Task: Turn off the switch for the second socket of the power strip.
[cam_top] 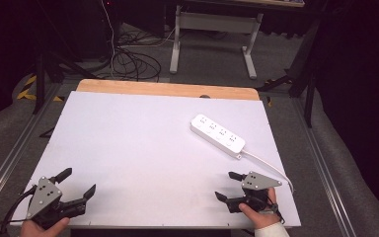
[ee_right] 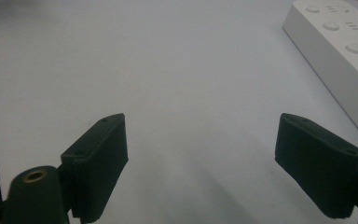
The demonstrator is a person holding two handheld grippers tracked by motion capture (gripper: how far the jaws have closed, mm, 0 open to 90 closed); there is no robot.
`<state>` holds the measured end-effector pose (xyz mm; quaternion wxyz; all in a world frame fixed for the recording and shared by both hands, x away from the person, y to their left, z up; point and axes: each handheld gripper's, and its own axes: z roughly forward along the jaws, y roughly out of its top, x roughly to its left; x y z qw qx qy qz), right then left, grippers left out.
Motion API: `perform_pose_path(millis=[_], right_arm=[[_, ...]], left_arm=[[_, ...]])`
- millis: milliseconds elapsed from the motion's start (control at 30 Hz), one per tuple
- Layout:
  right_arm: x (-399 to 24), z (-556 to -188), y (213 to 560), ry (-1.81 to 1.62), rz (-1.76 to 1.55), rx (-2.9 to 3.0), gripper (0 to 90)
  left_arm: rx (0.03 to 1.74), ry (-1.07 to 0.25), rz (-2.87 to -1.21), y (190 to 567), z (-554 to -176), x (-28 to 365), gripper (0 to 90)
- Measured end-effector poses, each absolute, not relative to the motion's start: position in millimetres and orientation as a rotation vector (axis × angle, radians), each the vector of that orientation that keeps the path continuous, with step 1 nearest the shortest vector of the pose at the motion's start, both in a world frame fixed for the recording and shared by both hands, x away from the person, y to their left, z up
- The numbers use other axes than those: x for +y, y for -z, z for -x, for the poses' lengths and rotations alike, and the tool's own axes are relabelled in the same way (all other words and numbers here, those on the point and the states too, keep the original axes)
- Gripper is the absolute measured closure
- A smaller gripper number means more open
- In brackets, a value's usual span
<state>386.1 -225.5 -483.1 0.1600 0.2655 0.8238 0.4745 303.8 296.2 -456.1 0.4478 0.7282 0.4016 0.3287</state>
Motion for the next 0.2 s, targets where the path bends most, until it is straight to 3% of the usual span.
perform_pose_path(millis=[200], right_arm=[[-227.5,-386.8,482.8,-1.367,-0.772,2.329,17.9]], left_arm=[[0.964,-0.883,-1.863,455.5,-302.5,293.3,15.5]])
